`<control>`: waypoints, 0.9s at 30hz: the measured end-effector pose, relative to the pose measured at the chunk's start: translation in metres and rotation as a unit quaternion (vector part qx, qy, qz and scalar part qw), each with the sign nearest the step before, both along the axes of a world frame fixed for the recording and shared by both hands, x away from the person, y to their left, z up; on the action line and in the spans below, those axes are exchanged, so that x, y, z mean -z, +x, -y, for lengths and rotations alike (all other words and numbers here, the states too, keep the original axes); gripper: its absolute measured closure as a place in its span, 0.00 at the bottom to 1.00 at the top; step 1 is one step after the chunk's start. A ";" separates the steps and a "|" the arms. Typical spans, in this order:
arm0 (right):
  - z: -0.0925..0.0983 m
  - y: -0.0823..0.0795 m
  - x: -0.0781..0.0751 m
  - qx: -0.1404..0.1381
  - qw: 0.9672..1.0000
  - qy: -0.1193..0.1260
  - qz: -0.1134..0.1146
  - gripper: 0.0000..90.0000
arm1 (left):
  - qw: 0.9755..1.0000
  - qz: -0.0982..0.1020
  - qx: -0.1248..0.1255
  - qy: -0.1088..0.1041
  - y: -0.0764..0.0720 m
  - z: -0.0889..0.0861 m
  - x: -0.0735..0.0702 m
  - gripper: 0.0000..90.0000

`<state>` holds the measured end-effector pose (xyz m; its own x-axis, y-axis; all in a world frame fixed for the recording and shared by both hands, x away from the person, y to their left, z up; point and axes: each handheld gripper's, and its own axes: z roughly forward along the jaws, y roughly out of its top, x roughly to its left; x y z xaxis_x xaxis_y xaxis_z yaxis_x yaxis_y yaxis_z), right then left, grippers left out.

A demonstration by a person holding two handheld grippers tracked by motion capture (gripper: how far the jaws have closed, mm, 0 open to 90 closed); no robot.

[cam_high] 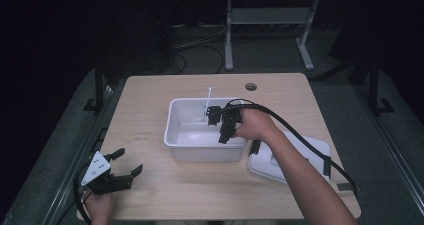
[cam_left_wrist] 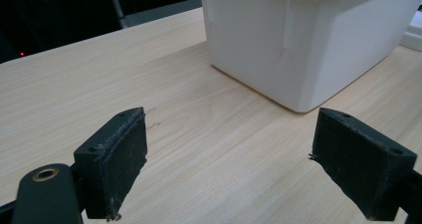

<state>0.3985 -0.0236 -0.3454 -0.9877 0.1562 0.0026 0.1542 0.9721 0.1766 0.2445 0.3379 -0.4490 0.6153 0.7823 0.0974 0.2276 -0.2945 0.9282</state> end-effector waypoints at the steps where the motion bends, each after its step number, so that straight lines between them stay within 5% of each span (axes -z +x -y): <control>1: 0.001 0.000 -0.001 0.002 1.000 0.000 0.000 0.67 | 1.000 0.000 0.000 0.000 0.000 0.000 0.000 0.15; 27: 0.013 -0.004 -0.031 0.014 1.000 0.002 0.025 0.54 | 1.000 -0.001 0.000 -0.001 0.000 0.001 0.000 0.15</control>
